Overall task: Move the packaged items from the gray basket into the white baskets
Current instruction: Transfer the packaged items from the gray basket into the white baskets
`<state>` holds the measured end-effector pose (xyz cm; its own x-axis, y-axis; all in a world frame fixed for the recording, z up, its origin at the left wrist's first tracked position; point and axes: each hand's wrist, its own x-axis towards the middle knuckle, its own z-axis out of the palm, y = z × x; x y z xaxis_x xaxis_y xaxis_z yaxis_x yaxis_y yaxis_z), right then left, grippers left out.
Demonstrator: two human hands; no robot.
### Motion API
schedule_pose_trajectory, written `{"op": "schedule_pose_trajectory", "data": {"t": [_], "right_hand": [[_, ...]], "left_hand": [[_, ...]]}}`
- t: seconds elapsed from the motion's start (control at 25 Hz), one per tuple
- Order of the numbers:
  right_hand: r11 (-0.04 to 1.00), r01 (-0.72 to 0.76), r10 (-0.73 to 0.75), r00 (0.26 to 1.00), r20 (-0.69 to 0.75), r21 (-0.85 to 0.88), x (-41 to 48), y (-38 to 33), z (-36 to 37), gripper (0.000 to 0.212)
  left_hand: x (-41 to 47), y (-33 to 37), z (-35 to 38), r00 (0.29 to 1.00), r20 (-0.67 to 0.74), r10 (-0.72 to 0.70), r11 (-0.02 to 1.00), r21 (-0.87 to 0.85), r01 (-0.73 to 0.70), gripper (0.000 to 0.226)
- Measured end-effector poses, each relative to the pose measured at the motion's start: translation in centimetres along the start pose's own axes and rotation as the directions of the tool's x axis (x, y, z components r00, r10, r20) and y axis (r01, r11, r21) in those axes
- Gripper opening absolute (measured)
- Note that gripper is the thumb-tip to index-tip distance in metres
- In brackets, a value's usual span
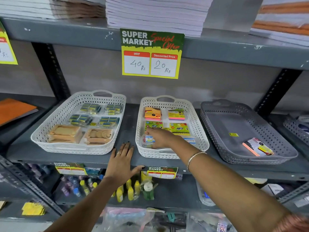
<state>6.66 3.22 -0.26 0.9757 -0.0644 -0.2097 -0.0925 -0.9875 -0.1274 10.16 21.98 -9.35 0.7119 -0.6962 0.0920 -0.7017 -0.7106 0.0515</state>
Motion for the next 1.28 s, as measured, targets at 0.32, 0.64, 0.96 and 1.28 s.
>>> {"op": "schedule_pose_trajectory", "data": {"t": [0.32, 0.64, 0.96, 1.28], "right_hand": [[0.909, -0.146, 0.3, 0.88, -0.368, 0.391, -2.9, 6.3, -4.3, 0.054], [0.65, -0.725, 0.752, 0.567, -0.336, 0.23, -10.2, 20.4, -1.1, 0.058], [0.326, -0.932, 0.941, 0.336, 0.043, 0.159, -15.9, 28.8, 2.0, 0.078], [0.431, -0.894, 0.901, 0.435, 0.004, 0.125, -14.5, 28.3, 0.9, 0.09]], "left_hand": [[0.7, 1.6, -2.8, 0.951, -0.308, -0.031, 0.95, -0.305, -0.068, 0.093], [6.0, 16.4, -7.4, 0.864, -0.042, 0.501, 0.865, 0.041, -0.5, 0.076], [8.0, 21.5, -5.8, 0.817, 0.166, 0.553, 0.829, -0.004, -0.56, 0.076], [7.9, 21.6, -5.4, 0.828, 0.143, 0.542, 0.834, 0.036, -0.551, 0.077]]}}
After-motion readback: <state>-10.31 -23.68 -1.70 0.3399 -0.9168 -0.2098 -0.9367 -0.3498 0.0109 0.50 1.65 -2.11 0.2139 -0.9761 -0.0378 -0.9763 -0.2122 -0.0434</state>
